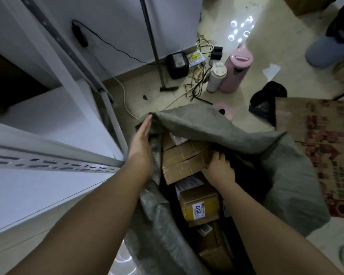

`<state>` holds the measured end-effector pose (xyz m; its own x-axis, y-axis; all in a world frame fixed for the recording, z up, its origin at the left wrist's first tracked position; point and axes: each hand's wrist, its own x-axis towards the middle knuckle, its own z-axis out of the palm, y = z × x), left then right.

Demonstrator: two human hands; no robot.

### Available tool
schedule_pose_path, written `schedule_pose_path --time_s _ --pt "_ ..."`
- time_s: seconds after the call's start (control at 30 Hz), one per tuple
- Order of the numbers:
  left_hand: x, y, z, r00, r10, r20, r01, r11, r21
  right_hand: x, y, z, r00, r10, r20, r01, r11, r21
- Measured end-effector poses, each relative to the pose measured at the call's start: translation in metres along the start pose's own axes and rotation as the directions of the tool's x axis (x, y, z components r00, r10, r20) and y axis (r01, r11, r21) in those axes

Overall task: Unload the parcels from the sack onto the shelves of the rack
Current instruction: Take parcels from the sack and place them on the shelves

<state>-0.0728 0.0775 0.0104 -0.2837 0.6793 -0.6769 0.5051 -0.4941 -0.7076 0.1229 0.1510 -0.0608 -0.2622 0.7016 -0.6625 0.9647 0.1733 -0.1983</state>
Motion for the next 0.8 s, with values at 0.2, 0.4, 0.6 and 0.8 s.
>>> schedule_pose_path --time_s 0.2,0.4,0.6,0.8 --pt "-0.001 0.011 -0.017 0.975 -0.113 -0.191 -0.021 0.810 -0.585 0.017 0.002 0.000 0.998 0.057 0.006 -0.058 0.990 0.129" --pt "-0.011 0.066 -0.031 0.889 0.055 -0.455 -0.372 0.665 -0.647 0.044 -0.006 -0.015 0.995 0.029 -0.092 -0.013 0.985 0.172" --pt "-0.001 0.070 0.009 0.988 0.107 -0.110 -0.144 0.897 -0.418 0.076 -0.016 -0.057 0.992 0.013 -0.126 0.068 0.784 0.617" --pt "0.004 0.076 -0.009 0.992 -0.010 0.126 0.121 0.376 -0.919 0.068 -0.009 -0.014 0.987 0.156 0.038 -0.134 0.672 0.728"
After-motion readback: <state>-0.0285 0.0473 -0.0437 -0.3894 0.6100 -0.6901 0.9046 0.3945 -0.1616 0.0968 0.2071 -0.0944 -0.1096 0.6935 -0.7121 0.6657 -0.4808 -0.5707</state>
